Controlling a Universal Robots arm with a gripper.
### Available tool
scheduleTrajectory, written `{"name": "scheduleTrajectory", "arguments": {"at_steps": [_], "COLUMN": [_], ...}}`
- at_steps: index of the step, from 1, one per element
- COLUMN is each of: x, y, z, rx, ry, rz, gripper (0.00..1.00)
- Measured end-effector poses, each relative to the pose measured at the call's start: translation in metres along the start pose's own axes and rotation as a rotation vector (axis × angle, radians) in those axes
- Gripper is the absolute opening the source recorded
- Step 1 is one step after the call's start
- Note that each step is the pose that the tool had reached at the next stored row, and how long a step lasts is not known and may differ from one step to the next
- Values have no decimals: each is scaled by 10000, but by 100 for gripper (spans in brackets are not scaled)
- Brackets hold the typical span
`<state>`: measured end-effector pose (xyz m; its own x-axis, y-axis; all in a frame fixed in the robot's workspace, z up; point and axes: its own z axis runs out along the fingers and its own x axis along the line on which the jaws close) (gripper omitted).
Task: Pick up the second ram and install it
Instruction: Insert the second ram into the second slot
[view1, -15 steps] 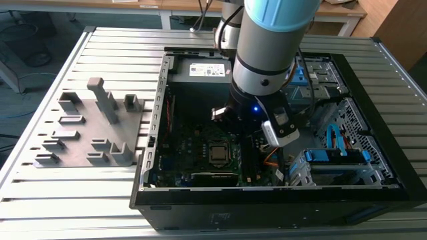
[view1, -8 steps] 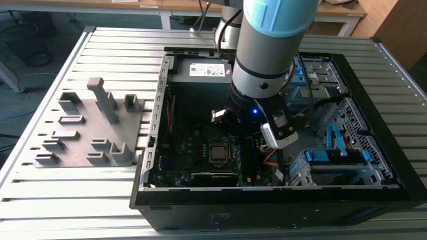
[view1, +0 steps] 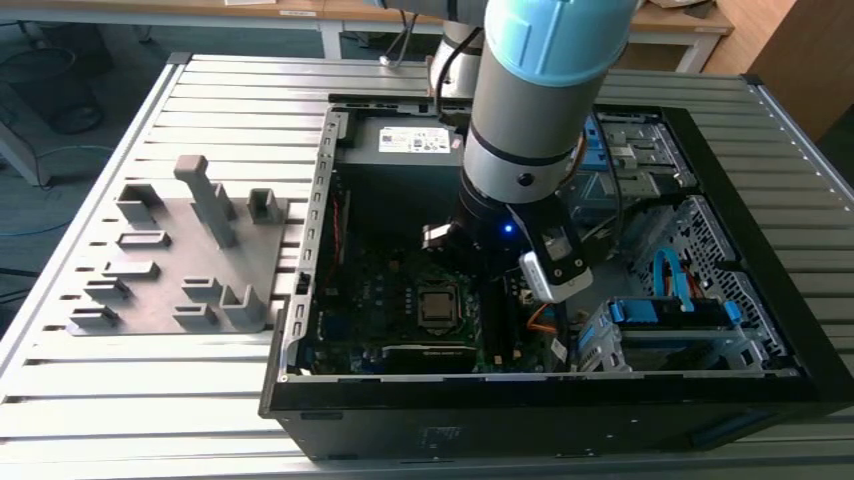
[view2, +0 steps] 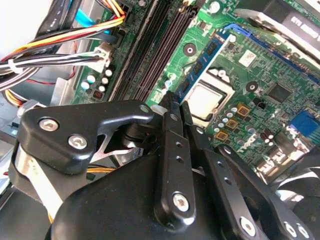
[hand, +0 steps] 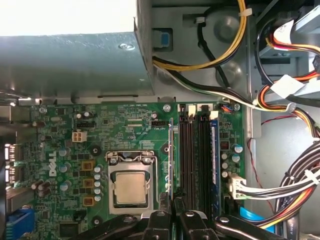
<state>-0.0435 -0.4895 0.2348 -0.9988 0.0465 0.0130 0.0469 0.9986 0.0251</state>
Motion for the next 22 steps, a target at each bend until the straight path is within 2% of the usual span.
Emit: {"name": "scheduleTrajectory", "arguments": {"at_steps": [11, 22], "x": [-2, -132], "y": [1, 21], "z": [76, 134], "rx": [0, 21], "ry": [0, 0], "rz": [1, -6], "gripper": [14, 14]}}
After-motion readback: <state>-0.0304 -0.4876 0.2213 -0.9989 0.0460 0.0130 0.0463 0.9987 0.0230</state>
